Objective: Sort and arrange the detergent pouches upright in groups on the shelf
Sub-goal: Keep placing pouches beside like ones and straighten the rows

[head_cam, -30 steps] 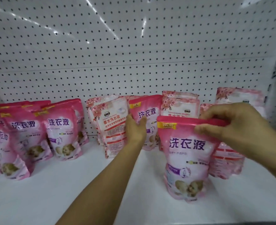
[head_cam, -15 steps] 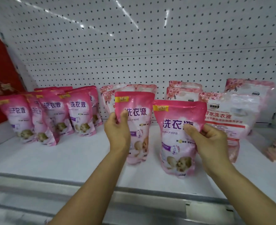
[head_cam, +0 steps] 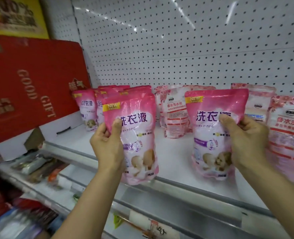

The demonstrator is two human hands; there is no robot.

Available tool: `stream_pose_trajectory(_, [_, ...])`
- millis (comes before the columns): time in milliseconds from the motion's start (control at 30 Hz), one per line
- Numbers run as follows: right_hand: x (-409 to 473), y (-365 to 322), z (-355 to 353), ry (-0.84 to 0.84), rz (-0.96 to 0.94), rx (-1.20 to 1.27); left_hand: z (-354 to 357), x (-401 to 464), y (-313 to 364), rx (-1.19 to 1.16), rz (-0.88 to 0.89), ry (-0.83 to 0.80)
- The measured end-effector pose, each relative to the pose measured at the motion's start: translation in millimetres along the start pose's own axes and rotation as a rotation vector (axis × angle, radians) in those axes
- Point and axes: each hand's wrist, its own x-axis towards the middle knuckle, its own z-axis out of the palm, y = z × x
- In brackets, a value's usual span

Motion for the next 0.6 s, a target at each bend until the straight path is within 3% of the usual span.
stream_pose_trajectory(200, [-9.3, 23.3, 77.6, -0.017, 0.038, 0.089, -61.9, 54.8, 3.5, 0.02, -0.022, 0.082])
stream_pose_trajectory(600, [-11.8, 89.5, 286.8, 0.081, 0.095, 0.124, -167.0, 230.0, -12.4, 0.039, -0.083, 0.007])
